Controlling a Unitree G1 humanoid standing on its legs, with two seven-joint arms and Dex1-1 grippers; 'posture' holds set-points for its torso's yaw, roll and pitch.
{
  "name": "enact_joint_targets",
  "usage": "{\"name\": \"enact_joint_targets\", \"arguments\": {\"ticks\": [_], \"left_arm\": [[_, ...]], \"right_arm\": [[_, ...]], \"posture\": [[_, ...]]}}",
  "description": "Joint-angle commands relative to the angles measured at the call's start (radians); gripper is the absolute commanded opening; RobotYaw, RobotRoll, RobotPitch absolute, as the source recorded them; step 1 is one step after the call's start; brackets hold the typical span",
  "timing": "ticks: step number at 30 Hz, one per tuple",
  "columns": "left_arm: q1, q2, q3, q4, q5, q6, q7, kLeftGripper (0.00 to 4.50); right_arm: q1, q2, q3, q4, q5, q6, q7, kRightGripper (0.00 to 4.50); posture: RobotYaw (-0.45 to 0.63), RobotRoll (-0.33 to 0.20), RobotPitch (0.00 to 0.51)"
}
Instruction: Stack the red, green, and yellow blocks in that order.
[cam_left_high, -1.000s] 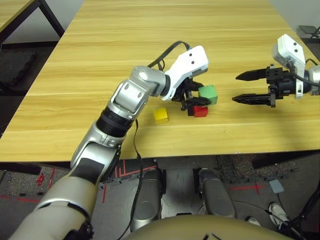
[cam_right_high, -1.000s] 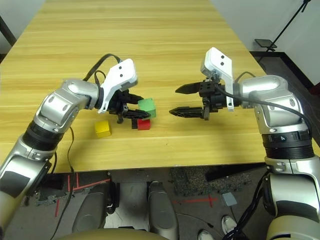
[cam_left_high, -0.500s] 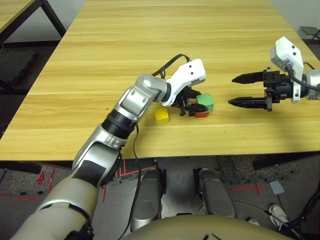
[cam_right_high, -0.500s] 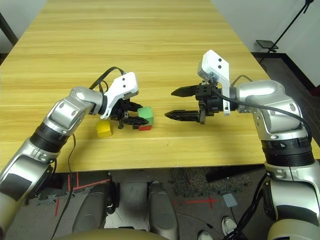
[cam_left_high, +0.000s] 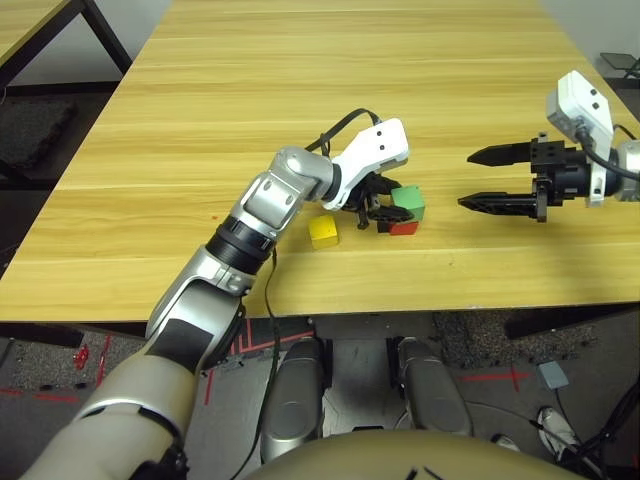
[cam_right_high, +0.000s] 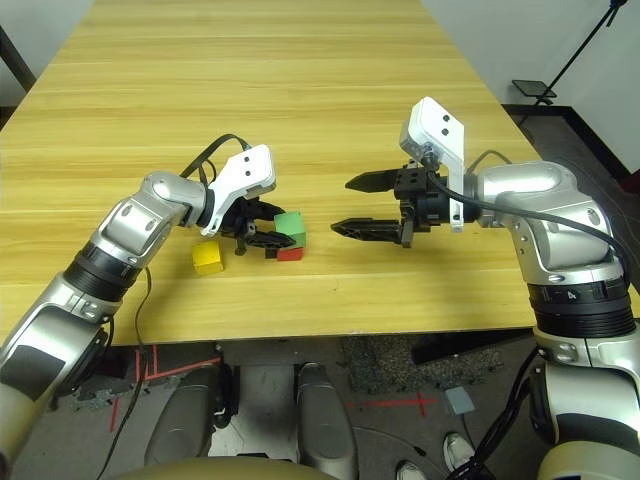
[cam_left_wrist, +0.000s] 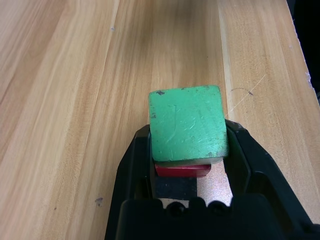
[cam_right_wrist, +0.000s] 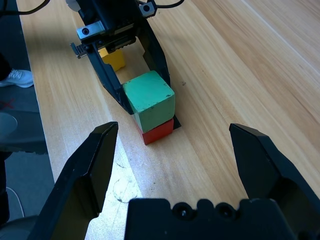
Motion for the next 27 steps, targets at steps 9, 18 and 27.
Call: {"name": "enact_joint_targets", "arguments": {"ticks": [9, 18, 27], "left_arm": [[0.078, 0.121, 0.110, -0.280, -0.032, 0.124, 0.052, 4.48], [0.373, 0.429, 0.263, -0.629, -0.123, 0.333, 0.066, 4.48], [0.424, 0.381, 0.200, -0.553, -0.093, 0.226, 0.140, 4.48]], "right_arm": [[-0.038, 0.006, 0.018, 0.038, -0.005, -0.021, 0.006, 4.50], [-0.102, 0.033, 0.055, 0.125, -0.034, -0.067, 0.034, 4.50], [-0.150, 0.053, 0.078, 0.163, -0.048, -0.082, 0.052, 4.50]], "posture": [[0.21, -0.090, 0.118], [0.28, -0.097, 0.110], [0.29, -0.109, 0.112]]}}
